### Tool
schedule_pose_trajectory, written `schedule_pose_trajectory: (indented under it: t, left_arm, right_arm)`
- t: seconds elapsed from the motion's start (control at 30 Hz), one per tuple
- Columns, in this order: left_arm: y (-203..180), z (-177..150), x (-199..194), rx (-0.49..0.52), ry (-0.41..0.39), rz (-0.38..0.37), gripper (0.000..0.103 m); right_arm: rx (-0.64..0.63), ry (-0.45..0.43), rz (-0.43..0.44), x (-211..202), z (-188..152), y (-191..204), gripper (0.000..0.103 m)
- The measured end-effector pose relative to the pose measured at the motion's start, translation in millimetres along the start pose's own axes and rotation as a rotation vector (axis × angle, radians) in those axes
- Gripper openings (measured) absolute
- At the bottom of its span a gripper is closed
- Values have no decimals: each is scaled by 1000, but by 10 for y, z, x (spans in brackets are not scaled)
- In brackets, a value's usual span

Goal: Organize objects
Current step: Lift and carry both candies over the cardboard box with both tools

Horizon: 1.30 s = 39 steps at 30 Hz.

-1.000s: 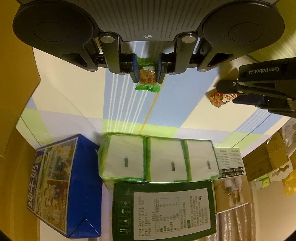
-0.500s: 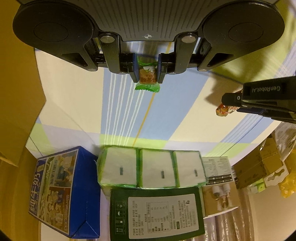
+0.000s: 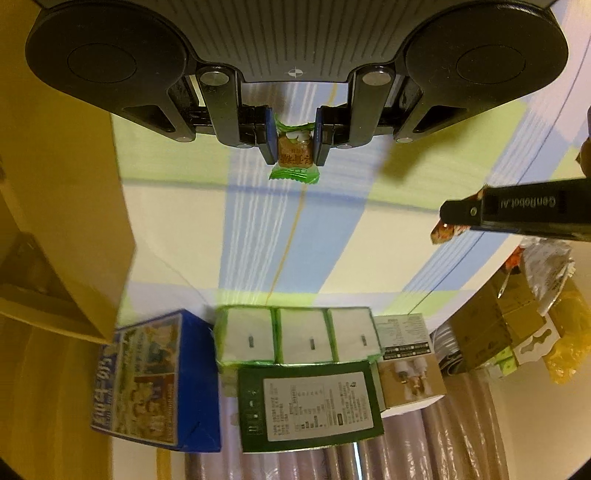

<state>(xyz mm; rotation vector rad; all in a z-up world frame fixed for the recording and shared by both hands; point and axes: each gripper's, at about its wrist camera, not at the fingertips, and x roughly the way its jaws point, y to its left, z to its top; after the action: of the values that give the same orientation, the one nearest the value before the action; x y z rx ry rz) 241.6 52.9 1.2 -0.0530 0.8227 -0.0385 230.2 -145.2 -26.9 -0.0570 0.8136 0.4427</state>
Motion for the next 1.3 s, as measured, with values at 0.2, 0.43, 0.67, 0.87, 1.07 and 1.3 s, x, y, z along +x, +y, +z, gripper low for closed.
schedule_pose_trajectory:
  t: [0.2, 0.43, 0.67, 0.87, 1.07, 1.3]
  left_arm:
    - [-317, -260, -544, 17, -11, -56, 23]
    - [-687, -518, -1064, 56, -20, -69, 23]
    - [-1011, -742, -1500, 67, -31, -82, 23]
    - [-1265, -905, -1758, 74, -33, -106, 23]
    - [-1472, -957, -1945, 89, -35, -120, 23]
    - [-1653, -992, -2043, 95, -35, -145, 23]
  right_arm:
    - [47, 10, -16, -595, -304, -5, 17]
    - [61, -17, -37, -1321, -573, -49, 17]
    - [74, -36, -59, -1919, -814, -85, 17]
    - [79, -50, -84, -2294, -987, -186, 17]
    - [93, -63, -116, -2520, -1101, -307, 17]
    - [96, -73, -155, -2738, -1168, -434, 17]
